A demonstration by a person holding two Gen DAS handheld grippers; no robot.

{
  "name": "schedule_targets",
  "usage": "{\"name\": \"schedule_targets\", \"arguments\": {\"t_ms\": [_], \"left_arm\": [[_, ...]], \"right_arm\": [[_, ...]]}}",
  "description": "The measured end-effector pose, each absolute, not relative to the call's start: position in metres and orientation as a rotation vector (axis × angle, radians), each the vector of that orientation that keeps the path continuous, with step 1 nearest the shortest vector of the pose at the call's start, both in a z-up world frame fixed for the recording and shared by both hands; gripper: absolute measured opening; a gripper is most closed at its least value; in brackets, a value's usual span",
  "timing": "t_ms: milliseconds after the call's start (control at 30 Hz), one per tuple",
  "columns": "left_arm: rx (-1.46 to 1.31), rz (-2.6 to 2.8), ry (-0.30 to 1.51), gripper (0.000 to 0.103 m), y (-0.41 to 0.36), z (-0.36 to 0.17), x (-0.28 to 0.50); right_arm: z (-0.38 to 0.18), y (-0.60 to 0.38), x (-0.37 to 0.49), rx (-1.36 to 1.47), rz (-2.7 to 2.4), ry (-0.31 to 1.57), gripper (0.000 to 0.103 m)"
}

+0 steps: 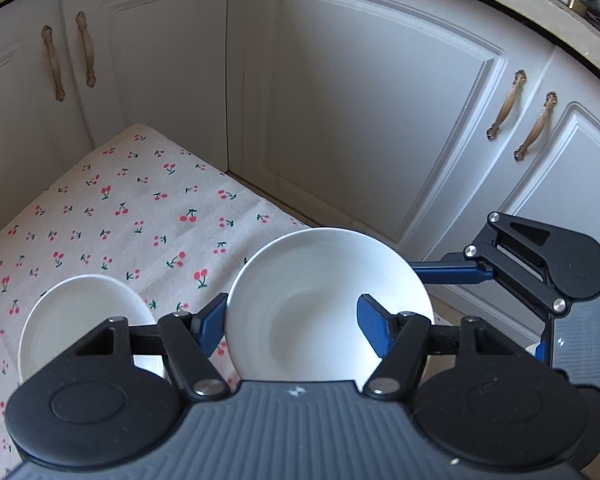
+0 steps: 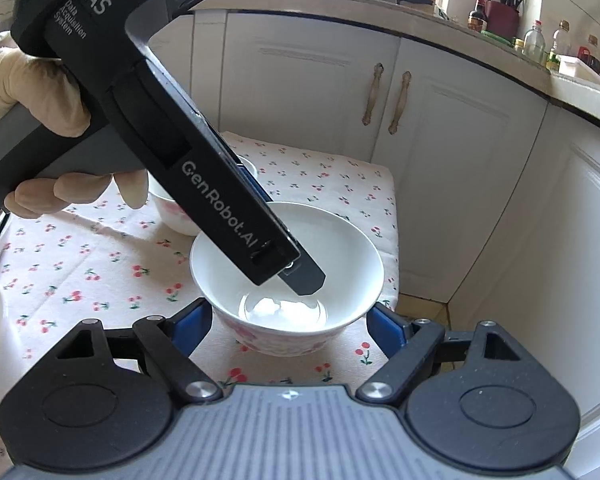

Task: Organize plates and bowls
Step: 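Lower the held white bowl into another white bowl with the left tool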

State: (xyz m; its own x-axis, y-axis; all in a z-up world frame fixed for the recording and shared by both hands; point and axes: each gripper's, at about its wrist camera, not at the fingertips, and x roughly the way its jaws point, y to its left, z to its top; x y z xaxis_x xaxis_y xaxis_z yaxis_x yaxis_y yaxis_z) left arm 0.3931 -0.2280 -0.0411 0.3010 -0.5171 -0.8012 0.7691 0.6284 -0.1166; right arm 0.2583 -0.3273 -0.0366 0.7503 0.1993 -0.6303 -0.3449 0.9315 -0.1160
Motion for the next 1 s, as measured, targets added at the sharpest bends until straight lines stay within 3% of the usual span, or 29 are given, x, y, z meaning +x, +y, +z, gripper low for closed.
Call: {"name": "schedule_targets", "arguments": {"t_ms": [1000], "left_arm": [[0.266,-0.804,0.839,0.067,-0.144,0.005,0.283]], "right_arm": [[0.019,-0.26,0.162,-0.284,0.403,0.614,0.088]]}}
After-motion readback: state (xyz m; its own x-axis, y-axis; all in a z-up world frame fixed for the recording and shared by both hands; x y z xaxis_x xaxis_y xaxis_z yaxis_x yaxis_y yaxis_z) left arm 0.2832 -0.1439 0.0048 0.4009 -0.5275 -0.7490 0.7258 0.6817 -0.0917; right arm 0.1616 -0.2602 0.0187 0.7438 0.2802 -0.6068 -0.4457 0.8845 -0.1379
